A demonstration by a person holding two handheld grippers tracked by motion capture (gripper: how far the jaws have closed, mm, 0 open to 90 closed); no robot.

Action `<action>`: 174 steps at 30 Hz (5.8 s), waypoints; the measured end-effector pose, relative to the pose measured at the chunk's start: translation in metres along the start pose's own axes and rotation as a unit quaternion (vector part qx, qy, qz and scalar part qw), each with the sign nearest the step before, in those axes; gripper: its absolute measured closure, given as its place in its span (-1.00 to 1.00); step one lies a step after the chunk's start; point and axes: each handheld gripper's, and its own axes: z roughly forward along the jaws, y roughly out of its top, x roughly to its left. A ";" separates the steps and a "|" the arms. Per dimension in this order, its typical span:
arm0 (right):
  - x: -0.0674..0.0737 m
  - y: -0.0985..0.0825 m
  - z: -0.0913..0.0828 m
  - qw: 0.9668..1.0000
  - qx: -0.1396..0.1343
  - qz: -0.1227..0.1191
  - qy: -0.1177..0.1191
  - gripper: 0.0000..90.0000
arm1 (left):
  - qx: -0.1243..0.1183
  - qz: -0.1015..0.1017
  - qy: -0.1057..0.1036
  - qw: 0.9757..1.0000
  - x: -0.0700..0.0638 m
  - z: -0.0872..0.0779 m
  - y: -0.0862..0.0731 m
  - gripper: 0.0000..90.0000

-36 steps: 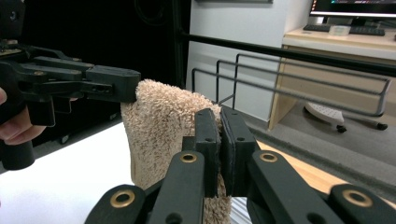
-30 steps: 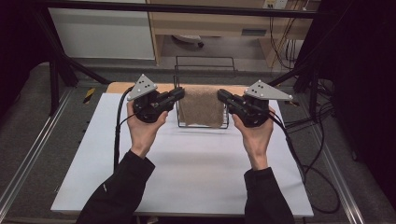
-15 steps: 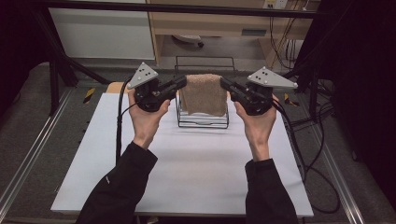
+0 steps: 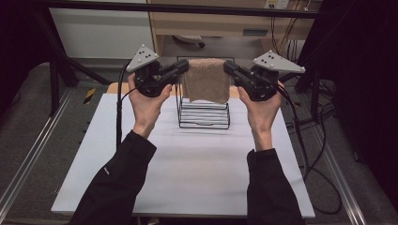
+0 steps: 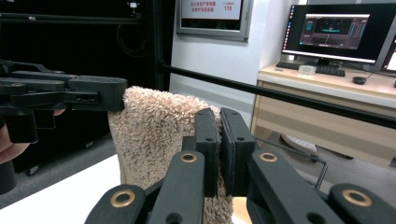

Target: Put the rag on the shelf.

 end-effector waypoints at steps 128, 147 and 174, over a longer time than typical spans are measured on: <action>-0.036 -0.043 0.048 0.999 0.045 -0.010 0.006 0.91 | 0.057 0.039 -0.015 0.998 0.036 0.041 -0.037 0.87; -0.035 -0.067 0.042 0.997 0.068 -0.006 0.034 0.89 | 0.086 0.022 -0.031 0.996 0.032 0.033 -0.054 0.75; -0.034 -0.072 0.034 0.996 0.077 0.003 0.054 0.61 | 0.151 0.011 -0.033 0.988 0.026 0.044 -0.053 0.99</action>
